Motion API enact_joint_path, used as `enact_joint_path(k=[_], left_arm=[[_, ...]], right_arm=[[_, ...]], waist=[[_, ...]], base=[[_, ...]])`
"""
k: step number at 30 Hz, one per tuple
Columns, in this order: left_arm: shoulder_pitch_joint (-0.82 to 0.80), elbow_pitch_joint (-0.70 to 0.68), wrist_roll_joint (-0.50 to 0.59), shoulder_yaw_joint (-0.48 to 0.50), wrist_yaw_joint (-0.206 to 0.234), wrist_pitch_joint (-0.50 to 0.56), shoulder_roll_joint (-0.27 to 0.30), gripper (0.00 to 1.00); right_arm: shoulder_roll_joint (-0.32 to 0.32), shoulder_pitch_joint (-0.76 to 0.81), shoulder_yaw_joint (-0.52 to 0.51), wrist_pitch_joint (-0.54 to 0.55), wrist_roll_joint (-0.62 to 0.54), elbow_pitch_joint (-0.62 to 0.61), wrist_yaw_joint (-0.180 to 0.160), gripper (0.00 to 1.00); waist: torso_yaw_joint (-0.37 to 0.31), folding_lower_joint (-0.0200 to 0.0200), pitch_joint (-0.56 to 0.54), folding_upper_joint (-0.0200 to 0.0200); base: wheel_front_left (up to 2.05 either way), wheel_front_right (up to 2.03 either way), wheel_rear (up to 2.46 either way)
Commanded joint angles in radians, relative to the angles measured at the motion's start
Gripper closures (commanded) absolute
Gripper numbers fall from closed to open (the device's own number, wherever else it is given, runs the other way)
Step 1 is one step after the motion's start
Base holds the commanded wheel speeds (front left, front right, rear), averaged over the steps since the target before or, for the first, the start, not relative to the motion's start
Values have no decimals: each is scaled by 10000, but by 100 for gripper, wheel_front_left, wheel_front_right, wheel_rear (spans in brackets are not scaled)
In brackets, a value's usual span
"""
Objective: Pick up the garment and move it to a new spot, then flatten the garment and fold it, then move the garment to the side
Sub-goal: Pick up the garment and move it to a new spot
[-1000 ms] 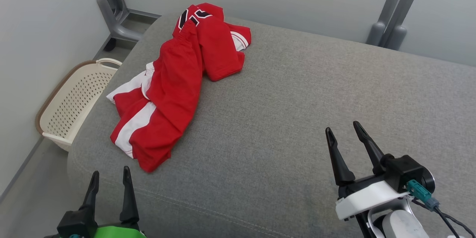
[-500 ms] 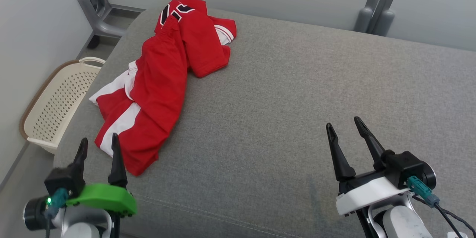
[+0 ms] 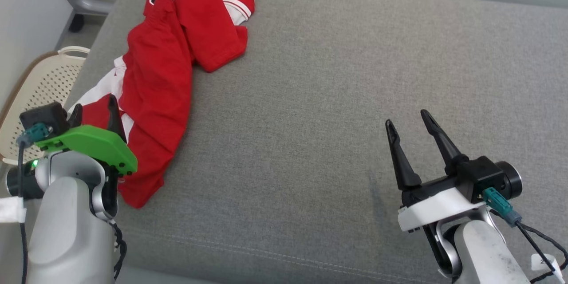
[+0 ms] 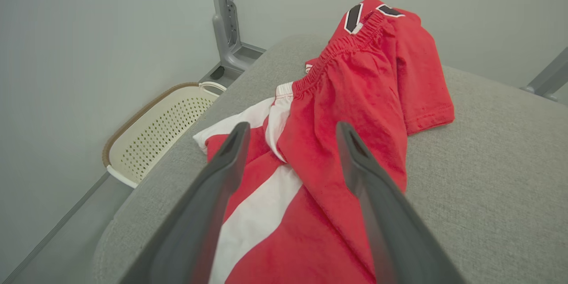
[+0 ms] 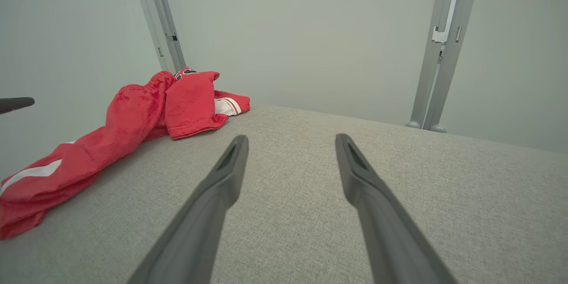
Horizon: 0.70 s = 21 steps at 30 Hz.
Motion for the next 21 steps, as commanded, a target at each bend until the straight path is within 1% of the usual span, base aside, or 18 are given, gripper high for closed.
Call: enact_joint_path(k=[1,7,10,13,17,21], left_arm=[[-461,419,48,-30,70,64,118,0],[-1590,1938,-251,124,120,246,187,0],[-2102,2560,-381,245,172,417,398,0],[-2395,2964,-455,295,225,638,484,0],[-2884,3685,-560,374,367,1266,789,0],[-3231,4101,-724,473,280,1559,996,0]], right_arm=[[-53,-229,-55,-37,-106,-76,1,0],[-51,-659,-61,-37,-299,-228,1,0],[-50,-851,-11,-37,-358,-283,1,0],[-50,-934,2,-37,-386,-302,1,0],[-52,-983,46,-37,-393,-318,1,0],[-50,-1066,63,-37,-401,-325,1,0]], waist=[[-507,0,833,0],[-831,0,1746,0],[-975,0,2083,0],[-1046,0,2228,0],[-1171,0,2396,0],[-1289,0,2511,0]], base=[[0,0,0],[0,0,0],[0,0,0],[0,0,0],[0,0,0],[0,0,0]])
